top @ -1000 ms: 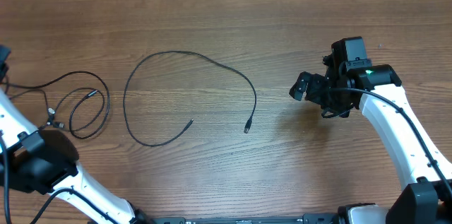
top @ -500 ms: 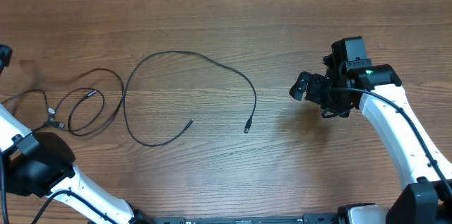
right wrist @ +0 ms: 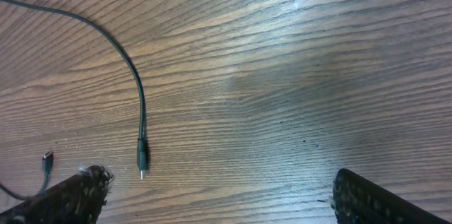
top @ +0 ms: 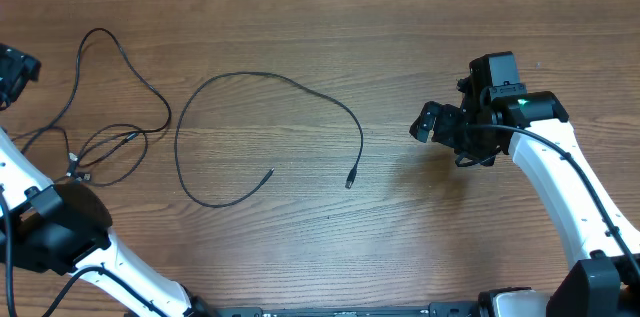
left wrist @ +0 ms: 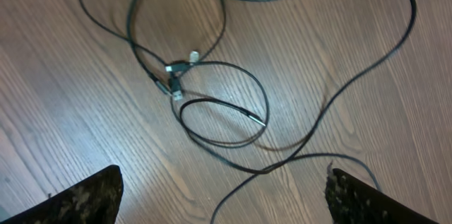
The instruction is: Untangle cables
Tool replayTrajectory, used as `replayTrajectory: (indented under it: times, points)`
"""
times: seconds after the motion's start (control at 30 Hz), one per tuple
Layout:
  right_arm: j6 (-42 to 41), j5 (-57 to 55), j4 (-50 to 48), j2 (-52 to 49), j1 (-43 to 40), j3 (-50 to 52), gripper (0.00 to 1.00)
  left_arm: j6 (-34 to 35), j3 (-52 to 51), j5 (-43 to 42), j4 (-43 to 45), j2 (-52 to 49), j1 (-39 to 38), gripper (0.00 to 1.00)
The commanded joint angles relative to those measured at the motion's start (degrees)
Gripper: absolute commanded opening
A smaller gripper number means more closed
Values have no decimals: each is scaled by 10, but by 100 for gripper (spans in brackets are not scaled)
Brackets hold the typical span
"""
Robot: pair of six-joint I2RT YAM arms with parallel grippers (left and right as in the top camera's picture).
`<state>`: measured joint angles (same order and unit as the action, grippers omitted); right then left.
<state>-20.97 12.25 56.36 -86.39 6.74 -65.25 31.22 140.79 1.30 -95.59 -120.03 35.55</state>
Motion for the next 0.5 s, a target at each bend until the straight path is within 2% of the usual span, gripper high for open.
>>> replayTrajectory:
  times: [0.0, 0.47]
  points:
    - [1, 3, -3, 15, -1, -7, 100, -29, 0, -12, 0, -2, -19, 91]
    - [1, 3, -2, 15, -1, -7, 100, -41, 0, -7, -12, 30, -100, 88]
